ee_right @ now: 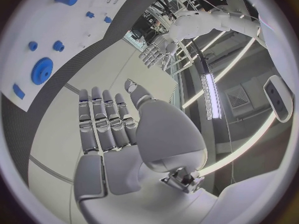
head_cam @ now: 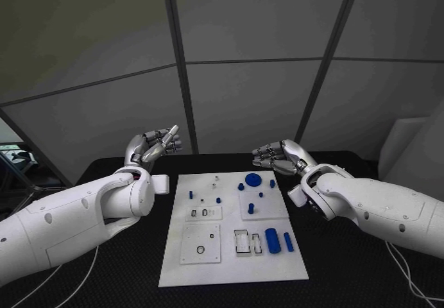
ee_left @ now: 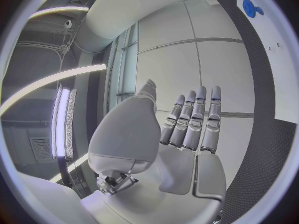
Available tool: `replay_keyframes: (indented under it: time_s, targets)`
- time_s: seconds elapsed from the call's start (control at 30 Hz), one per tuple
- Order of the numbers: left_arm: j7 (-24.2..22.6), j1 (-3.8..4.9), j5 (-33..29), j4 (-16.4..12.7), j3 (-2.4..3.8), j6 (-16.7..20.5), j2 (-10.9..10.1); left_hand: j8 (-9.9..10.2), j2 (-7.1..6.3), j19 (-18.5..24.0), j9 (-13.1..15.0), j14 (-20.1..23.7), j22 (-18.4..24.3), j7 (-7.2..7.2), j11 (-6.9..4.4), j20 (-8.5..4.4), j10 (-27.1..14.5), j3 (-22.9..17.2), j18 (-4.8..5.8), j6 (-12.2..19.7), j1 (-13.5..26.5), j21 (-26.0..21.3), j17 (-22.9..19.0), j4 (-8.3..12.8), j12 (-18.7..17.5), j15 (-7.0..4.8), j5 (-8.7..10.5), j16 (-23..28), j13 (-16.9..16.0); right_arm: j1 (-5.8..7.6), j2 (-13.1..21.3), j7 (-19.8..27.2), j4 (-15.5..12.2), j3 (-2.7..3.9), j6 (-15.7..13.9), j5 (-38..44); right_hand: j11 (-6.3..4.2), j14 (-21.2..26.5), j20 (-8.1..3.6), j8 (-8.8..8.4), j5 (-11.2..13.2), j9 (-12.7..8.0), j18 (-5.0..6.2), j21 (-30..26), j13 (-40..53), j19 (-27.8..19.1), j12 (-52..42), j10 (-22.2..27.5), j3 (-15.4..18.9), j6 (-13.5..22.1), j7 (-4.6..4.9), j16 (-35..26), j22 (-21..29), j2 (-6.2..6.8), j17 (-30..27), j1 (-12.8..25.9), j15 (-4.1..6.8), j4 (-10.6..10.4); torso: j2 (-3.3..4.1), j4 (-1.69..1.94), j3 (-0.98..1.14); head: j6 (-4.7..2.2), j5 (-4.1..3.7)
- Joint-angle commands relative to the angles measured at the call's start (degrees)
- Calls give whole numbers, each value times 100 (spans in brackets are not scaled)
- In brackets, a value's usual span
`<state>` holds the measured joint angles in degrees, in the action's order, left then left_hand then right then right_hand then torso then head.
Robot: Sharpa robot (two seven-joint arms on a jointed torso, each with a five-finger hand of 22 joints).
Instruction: Assemble the parts on the task board
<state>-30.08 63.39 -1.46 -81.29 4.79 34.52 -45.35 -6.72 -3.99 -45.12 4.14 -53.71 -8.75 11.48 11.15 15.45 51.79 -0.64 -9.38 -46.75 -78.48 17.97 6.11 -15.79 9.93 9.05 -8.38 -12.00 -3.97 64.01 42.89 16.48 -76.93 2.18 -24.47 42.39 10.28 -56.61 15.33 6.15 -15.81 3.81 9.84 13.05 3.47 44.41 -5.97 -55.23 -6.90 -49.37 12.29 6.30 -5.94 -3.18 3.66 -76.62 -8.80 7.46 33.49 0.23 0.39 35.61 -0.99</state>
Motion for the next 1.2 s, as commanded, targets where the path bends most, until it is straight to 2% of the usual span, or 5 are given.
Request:
replay_keyframes:
  time_s: [0.03,0.27,0.7,0.87,1.2]
  targets:
    - [-36,-5,178,-164,5,-255,-88,-4,87,-245,-13,-274,-23,150,-53,-66,174,-29,-120,-235,-131,98,60,135,-47,-71,31,6,24,124,35,-177,14,7,5,992,-135,-739,-143,-50,34,-1,85,206,12,473,170,-698,-531,-629,-34,-5,-11,155,21,16,181,150,130,68,18,-31,-15]
    - [91,-54,223,-603,5,-378,-354,61,157,-514,-30,-559,-38,127,-103,-145,415,-14,-117,-453,-217,191,164,323,-147,-138,43,126,21,375,71,-616,56,6,406,2023,-234,-1283,-334,-111,75,10,79,490,18,882,226,-1012,-886,-850,-107,48,-104,351,79,103,349,197,320,156,27,-52,-101]
    - [227,-67,331,-1548,6,-555,-684,108,205,-884,-31,-917,-124,74,-180,-267,716,46,-116,-680,-231,411,357,490,-214,-244,48,147,4,777,-3,-1943,-78,10,1314,4505,-504,-3007,-961,-197,141,10,54,2410,19,2032,241,-1314,-952,-1128,-347,991,-1188,643,701,118,872,131,677,288,-65,-181,-355]
    - [215,-67,348,-1699,6,-580,-700,125,207,-917,-34,-903,-135,79,-173,-274,691,59,-112,-683,-225,437,371,507,-254,-240,50,180,13,814,-77,-2176,-86,10,1584,4977,-538,-3005,-1011,-233,188,5,53,3090,22,1959,236,-1206,-1050,-1100,-363,2255,-1657,757,1434,182,885,-19,764,320,-87,-163,-393]
    - [176,-69,354,-1791,8,-587,-728,143,218,-947,-36,-872,-145,81,-167,-277,670,69,-108,-686,-215,461,381,519,-289,-233,50,221,18,828,-213,-2334,-98,11,1836,5457,-495,-2881,-967,-239,245,3,-215,4956,29,2487,240,-924,-1112,-962,-377,3692,-3929,904,2412,149,845,-234,872,367,-114,-123,-464]
